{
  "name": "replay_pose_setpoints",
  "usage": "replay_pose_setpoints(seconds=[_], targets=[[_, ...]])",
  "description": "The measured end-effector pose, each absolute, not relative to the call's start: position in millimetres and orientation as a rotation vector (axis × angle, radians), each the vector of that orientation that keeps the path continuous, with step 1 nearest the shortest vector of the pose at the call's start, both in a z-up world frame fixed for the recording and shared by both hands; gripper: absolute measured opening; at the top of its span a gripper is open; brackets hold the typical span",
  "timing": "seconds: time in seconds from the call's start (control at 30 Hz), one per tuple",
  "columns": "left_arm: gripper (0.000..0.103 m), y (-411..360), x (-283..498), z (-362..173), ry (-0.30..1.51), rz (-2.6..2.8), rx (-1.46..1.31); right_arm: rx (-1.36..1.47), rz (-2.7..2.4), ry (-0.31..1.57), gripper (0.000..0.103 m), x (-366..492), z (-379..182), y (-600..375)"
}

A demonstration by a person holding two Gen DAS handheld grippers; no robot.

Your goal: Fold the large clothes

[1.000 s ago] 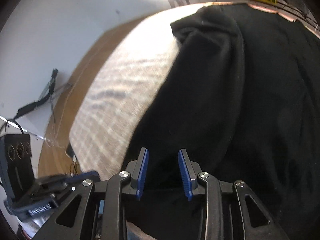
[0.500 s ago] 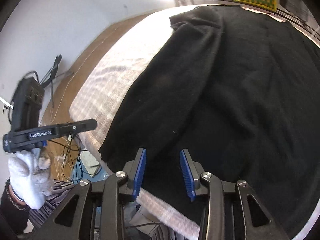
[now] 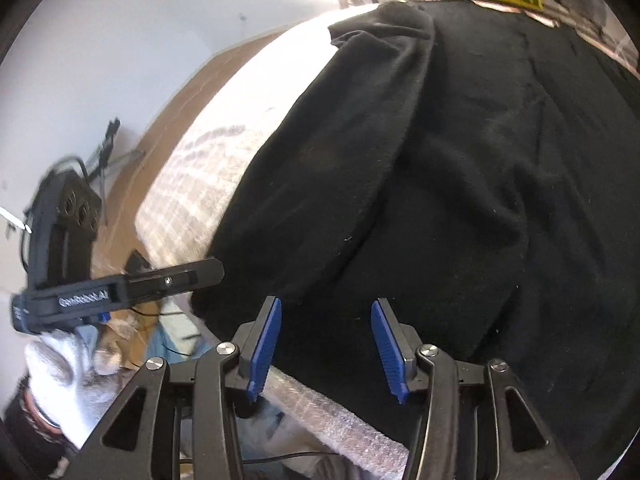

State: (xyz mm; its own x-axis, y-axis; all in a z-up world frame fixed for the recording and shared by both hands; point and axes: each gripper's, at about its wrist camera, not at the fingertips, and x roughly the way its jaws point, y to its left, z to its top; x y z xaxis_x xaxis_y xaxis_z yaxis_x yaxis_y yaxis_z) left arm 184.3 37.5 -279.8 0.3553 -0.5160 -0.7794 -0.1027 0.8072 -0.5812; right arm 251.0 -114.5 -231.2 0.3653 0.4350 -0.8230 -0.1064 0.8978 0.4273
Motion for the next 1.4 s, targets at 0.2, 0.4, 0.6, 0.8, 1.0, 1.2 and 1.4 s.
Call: replay_pose_setpoints(seconds=[0.2,0.4,0.6,0.8,1.0,1.2,1.4], targets=[[0.007,37.0,175.0,-275.1,1.142,-0.277,-0.644,0.218,0.292,1.152,0.020,253.5,-231.4,-108.4],[0.006,43.1,144.3,-255.4,1.041,-0.257,-0.688,0.215,0.343,1.192,0.030,253.2,-222.3,-122.4],[0.006,50.2,141.0,-277.0,1.059,-0.214,-0.737,0.181,0.373,1.052,0.037,284.1,-158.2,-146.3],[0.006,35.9,151.2,-283.2,1.073,-0.206,-0.687,0.078,0.397,0.975,0.038,383.7,-117.6,-128.4],[0.007,39.6,158.7,-290.7,1.086,-0.186,-0.717,0.102,0.362,0.979,0.060,488.2,-127.9,-98.6],[0.008,38.3,155.5,-289.5,1.083,-0.194,-0.679,-0.028,0.254,1.046,0.059,556.8,-168.2,-63.1],[0.008,41.8,158.0,-292.4,1.087,-0.212,-0.703,-0.173,0.149,1.085,0.052,603.8,-202.0,-48.1]])
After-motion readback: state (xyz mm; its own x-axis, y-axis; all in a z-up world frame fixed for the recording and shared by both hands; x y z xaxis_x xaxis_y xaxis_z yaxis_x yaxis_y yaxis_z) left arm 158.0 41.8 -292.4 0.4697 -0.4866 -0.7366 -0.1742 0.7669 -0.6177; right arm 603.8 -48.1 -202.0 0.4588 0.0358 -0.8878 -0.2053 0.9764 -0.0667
